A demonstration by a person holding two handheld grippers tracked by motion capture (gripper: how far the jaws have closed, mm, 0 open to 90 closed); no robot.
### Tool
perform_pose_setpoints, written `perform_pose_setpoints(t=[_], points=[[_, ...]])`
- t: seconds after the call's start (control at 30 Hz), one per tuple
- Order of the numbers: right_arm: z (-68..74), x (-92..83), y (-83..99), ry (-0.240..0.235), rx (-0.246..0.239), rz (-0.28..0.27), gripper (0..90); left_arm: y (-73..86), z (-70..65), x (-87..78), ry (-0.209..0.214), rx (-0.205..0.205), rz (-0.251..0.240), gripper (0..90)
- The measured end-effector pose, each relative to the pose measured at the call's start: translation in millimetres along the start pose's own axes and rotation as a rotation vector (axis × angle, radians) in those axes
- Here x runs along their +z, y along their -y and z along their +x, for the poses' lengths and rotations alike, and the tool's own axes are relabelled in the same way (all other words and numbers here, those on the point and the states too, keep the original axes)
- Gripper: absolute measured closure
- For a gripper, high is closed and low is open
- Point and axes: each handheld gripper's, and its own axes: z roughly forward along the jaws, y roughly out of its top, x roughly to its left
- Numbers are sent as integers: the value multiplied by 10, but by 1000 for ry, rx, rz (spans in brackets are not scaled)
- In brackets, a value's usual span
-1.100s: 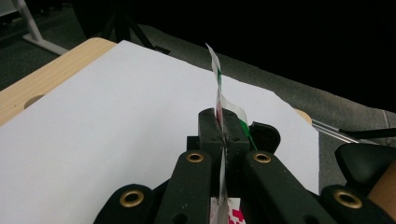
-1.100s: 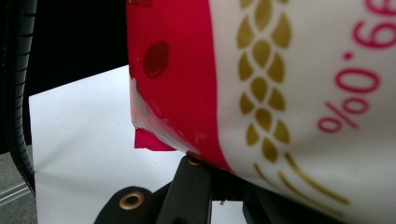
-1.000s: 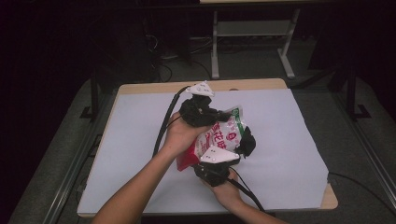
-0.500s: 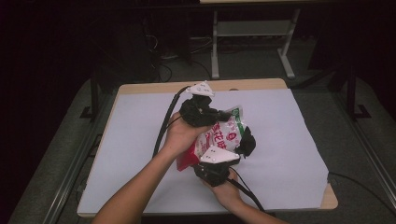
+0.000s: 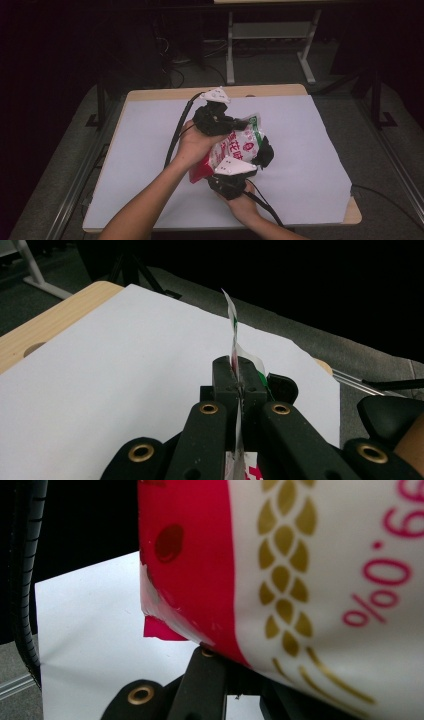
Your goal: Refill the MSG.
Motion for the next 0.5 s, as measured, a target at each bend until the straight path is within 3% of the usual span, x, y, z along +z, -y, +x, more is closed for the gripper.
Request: perform_pose_setpoints(t=[0.5], points=[[-14,-7,-4,-4,0,-4,899,-17,-5,18,0,-4,5,900]])
